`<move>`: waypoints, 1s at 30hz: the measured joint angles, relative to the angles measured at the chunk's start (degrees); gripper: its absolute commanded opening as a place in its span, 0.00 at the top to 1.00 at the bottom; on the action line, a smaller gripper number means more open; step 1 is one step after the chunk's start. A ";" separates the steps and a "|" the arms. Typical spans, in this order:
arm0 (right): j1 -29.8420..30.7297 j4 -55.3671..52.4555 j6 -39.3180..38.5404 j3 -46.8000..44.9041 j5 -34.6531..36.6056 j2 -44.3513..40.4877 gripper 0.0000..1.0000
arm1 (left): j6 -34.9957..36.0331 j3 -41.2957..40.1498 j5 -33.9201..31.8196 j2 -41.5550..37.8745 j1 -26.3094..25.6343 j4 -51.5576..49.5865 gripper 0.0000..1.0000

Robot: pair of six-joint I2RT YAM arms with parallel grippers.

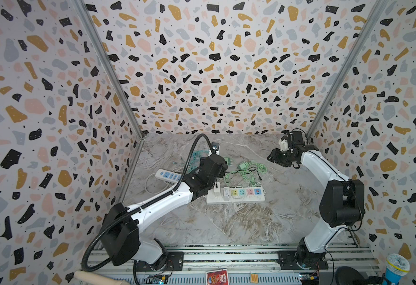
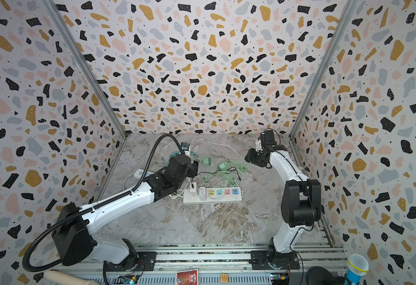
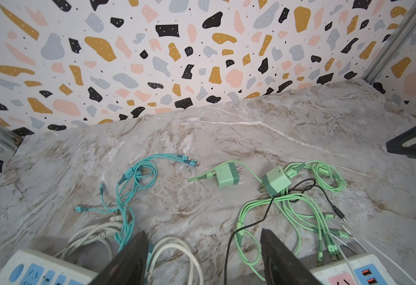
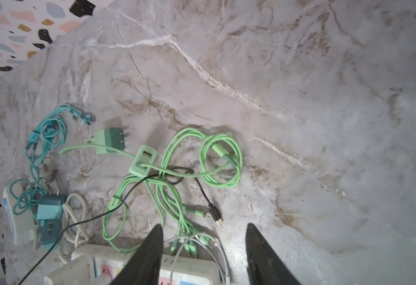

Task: Insert plugs into power strip
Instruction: Pick up the plug from the top-center of the table.

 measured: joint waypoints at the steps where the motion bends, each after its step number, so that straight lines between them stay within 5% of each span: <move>1: -0.39 0.83 -0.04 -0.04 -0.81 0.11 0.46 | 0.61 1.57 0.04 1.29 -0.28 -0.17 0.28; 13: -4.76 11.15 0.09 -0.07 -8.70 5.62 0.49 | 5.38 18.38 3.02 16.79 -2.27 -1.64 0.29; 30: -4.24 11.26 -1.46 5.75 -14.73 17.07 0.53 | 12.31 35.76 8.41 35.12 -1.49 -6.60 0.30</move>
